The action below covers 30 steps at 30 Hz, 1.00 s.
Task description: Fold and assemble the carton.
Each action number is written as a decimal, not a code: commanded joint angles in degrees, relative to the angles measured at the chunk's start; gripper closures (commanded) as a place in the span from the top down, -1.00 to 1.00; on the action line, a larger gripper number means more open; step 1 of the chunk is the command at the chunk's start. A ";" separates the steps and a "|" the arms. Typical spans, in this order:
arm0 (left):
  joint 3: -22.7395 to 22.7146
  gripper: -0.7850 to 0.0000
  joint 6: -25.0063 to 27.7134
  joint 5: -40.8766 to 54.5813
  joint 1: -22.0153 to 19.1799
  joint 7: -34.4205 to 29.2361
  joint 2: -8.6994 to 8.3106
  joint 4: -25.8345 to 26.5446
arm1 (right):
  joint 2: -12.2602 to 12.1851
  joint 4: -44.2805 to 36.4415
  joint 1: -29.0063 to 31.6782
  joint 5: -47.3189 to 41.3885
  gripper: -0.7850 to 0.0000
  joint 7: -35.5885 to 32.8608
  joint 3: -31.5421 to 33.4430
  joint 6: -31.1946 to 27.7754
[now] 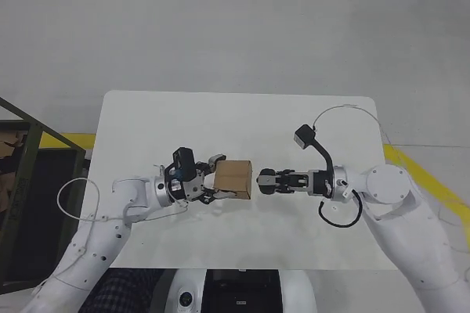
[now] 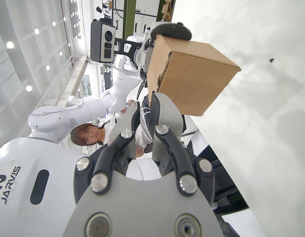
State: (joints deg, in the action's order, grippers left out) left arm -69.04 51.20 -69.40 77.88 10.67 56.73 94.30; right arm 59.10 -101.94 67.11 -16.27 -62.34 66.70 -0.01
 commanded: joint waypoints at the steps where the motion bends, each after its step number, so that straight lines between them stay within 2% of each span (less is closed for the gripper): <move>1: 1.23 0.49 -1.15 -1.49 -0.66 -0.38 0.25 -1.48 | -0.37 -0.82 1.30 0.47 -0.78 -0.05 1.61 -0.29; 4: 3.32 0.48 -3.47 -4.71 -1.83 -0.18 0.71 -3.70 | -0.77 -1.70 2.79 0.98 -0.75 -0.76 3.01 -0.82; 7: 5.57 0.47 -6.45 -9.27 -2.84 1.37 1.20 -5.96 | -1.00 -1.93 3.63 1.31 -0.63 -1.57 3.40 -1.17; 13: 9.30 0.45 -9.98 -14.09 -4.93 5.18 2.16 -11.60 | -1.06 -1.53 3.85 1.20 -0.62 -1.74 2.81 -1.91; 15: 10.51 0.50 -10.98 -15.70 -5.79 5.81 2.49 -13.44 | -1.05 -1.26 3.72 1.30 -0.60 -1.81 2.42 -2.24; 16: 10.81 0.60 -11.19 -16.02 -6.02 5.97 2.58 -13.90 | -1.05 -1.20 3.67 1.33 -0.59 -1.79 2.35 -2.28; 19: 11.73 1.00 -11.24 -15.88 -6.88 6.71 2.94 -15.80 | -1.07 -0.90 3.49 1.37 -0.56 -1.88 2.11 -2.53; 26: 11.38 1.00 -10.11 -14.84 -7.69 7.56 3.04 -16.91 | -1.16 0.61 3.31 2.94 -0.44 -1.41 1.67 -4.25; 30: 8.54 1.00 -6.82 -12.13 -7.03 8.75 2.35 -15.10 | -1.28 2.67 2.89 4.67 -0.30 0.29 2.50 -7.40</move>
State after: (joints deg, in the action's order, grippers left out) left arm -59.17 42.97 -82.88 70.49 18.94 59.39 78.48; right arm 57.87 -99.96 70.13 -12.15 -62.60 68.80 -6.36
